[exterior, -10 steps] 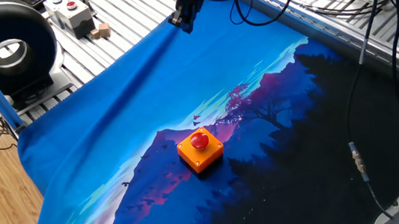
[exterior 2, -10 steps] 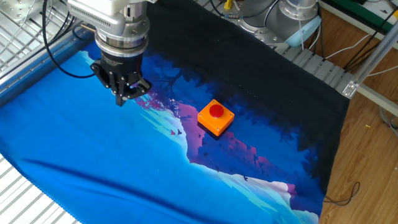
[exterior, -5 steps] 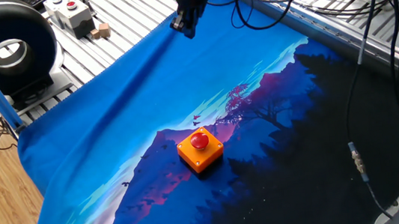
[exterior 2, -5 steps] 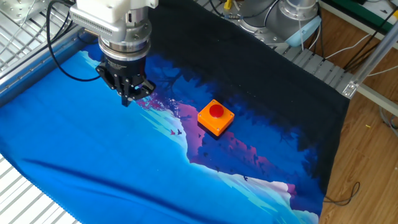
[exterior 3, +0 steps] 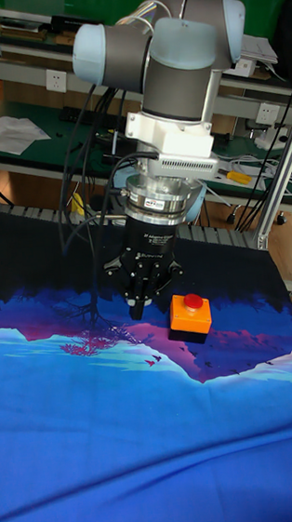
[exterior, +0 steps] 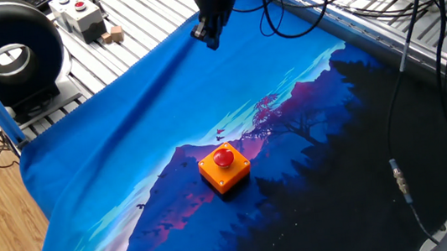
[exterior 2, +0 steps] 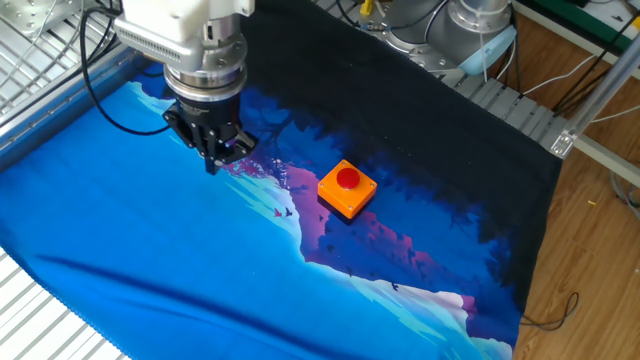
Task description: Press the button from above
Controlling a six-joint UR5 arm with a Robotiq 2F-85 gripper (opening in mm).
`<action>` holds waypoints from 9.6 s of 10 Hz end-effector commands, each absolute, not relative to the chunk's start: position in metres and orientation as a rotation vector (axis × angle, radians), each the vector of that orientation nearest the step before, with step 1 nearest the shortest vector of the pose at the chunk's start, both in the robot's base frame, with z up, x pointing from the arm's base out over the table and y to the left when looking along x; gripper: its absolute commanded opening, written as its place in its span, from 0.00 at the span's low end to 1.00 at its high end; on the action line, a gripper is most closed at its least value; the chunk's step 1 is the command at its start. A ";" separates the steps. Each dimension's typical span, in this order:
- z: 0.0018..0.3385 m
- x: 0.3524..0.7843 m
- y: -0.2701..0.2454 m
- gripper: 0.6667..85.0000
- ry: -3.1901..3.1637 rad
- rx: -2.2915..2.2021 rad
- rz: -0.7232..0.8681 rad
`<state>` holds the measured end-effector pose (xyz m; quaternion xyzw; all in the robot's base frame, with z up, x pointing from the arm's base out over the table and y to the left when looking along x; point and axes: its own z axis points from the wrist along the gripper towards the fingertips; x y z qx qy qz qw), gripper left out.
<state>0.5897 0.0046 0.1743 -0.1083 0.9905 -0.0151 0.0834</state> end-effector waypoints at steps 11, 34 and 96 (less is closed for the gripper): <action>0.173 0.575 -0.011 0.00 2.997 -0.521 -0.131; 0.137 0.499 0.100 0.00 2.972 -0.460 -0.030; 0.181 0.496 0.066 0.00 2.969 -0.337 0.072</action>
